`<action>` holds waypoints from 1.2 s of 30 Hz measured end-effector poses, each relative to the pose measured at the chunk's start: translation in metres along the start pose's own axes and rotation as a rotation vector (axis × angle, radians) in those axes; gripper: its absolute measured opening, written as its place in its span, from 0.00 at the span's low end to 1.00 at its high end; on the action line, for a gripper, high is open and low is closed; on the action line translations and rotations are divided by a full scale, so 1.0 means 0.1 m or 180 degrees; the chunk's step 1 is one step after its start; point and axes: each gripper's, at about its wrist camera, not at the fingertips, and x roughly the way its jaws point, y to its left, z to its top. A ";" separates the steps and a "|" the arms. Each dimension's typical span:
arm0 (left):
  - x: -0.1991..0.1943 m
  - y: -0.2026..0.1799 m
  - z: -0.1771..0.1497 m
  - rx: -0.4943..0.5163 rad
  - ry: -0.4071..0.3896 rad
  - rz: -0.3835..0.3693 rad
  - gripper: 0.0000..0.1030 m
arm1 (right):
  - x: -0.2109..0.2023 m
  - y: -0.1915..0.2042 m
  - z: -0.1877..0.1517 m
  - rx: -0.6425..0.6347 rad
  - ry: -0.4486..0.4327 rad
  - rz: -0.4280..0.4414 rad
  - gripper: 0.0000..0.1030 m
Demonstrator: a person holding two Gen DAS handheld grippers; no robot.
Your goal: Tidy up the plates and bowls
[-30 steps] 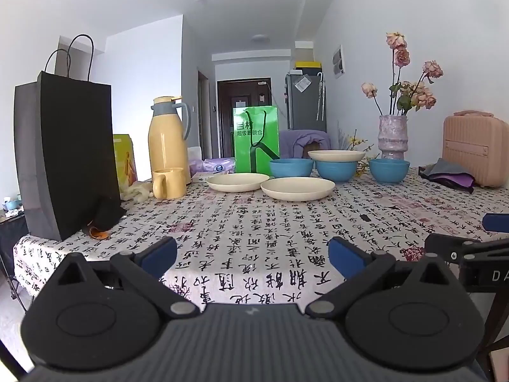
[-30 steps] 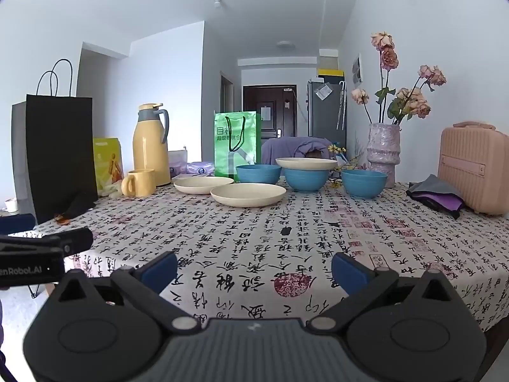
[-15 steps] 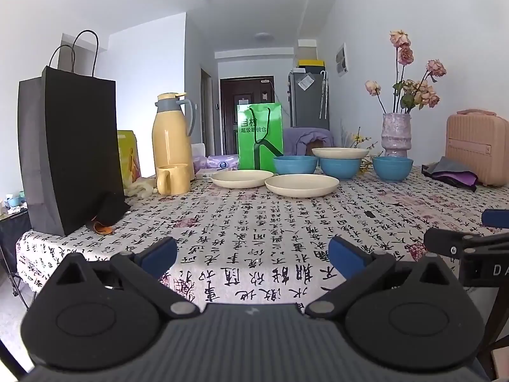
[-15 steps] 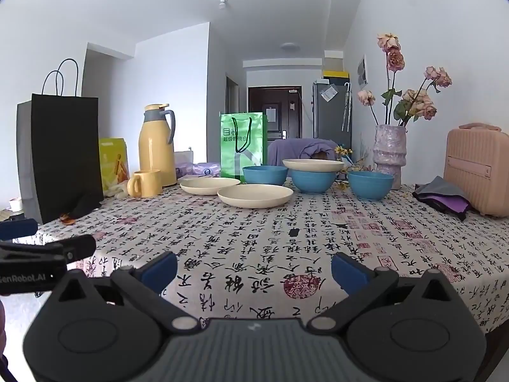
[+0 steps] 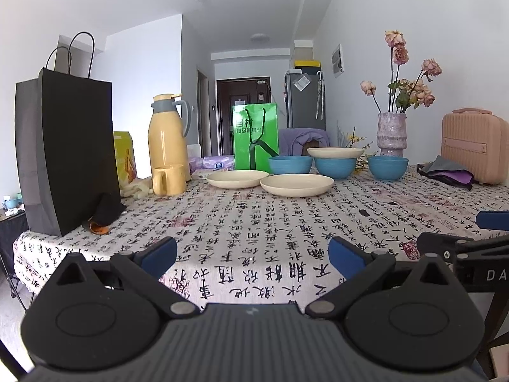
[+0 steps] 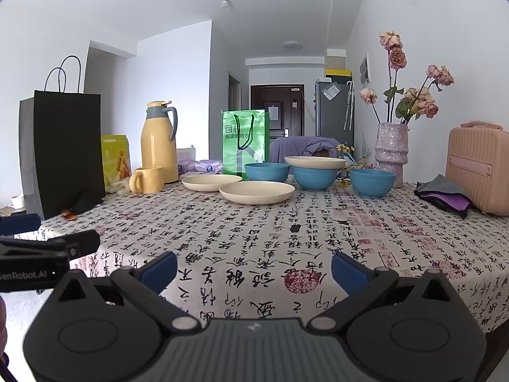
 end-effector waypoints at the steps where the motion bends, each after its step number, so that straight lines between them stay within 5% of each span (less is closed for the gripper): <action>1: 0.00 0.00 0.00 0.0002 0.0002 -0.0002 1.00 | -0.01 -0.01 0.00 0.0010 -0.0001 -0.0004 1.00; 36: 0.00 -0.02 -0.01 0.0040 0.0033 0.0006 1.00 | 0.03 -0.05 -0.05 0.0089 0.0042 -0.0050 1.00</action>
